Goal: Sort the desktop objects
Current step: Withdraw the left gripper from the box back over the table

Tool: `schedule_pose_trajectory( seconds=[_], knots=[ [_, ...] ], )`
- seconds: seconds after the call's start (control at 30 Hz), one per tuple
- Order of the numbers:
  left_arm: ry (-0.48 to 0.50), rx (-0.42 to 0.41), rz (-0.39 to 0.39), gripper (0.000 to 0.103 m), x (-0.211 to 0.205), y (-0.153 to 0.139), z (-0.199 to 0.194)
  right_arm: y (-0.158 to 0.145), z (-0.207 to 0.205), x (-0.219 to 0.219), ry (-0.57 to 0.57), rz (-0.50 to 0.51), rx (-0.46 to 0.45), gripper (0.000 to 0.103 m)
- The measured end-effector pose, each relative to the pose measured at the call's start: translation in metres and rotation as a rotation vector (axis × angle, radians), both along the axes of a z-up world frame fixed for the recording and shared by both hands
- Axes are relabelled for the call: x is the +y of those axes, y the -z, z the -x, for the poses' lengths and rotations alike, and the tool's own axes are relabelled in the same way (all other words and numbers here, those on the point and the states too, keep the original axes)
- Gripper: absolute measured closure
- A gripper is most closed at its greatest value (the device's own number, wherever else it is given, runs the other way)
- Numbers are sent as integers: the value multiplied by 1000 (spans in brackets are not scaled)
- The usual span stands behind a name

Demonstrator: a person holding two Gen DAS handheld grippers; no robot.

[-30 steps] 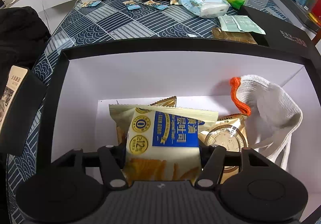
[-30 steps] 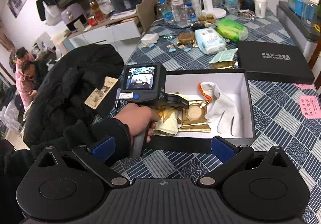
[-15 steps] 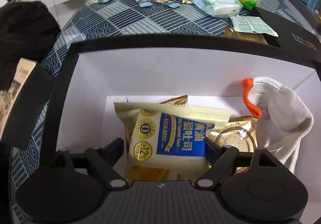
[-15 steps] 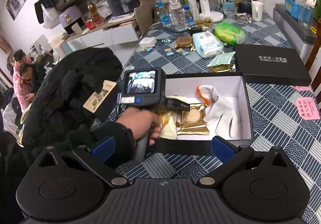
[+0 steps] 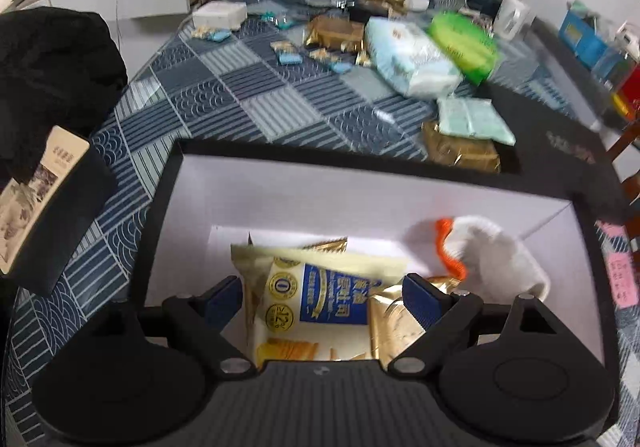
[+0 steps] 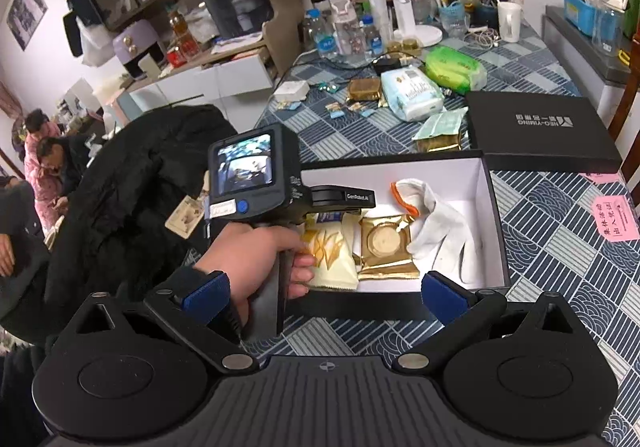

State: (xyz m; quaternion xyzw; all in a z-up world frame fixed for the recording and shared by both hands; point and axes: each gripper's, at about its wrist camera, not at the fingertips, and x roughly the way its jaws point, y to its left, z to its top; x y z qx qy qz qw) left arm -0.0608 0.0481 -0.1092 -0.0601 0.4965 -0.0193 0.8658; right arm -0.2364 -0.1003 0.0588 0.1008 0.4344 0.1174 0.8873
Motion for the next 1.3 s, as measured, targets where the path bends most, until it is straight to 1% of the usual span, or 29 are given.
schedule_pose_trajectory(
  seconds=[0.13,0.27,0.43,0.6,0.7,0.87,0.93,1.03,1.17,1.3],
  knots=[
    [-3,-46,14,0,3,-16,1,-5,-5,-2,5,-8,-5,0],
    [-28,-70,49,0,9,-28,0,-9,-8,-2,1,-8,-13,0],
    [-55,-88,62,0,13,-38,-5,-17,-15,0,-13,-12,-21,0],
    [-67,-132,104,0,15,-60,-9,-42,-16,2,-22,-26,-90,0],
    [-54,-162,133,0,14,-77,-9,-56,-15,0,-19,-43,-133,0],
    [-19,-221,131,0,8,-98,-14,-64,-20,0,-14,-52,-153,0],
    [-8,-236,119,0,8,-102,-22,-64,-24,1,-10,-53,-148,0],
    [10,-249,100,0,10,-106,-34,-65,-29,7,13,-28,-142,0],
    [67,-252,115,0,14,-108,-52,-70,-32,20,53,8,-152,0],
    [130,-260,123,0,15,-113,-68,-75,-37,34,109,15,-171,0]
  ],
)
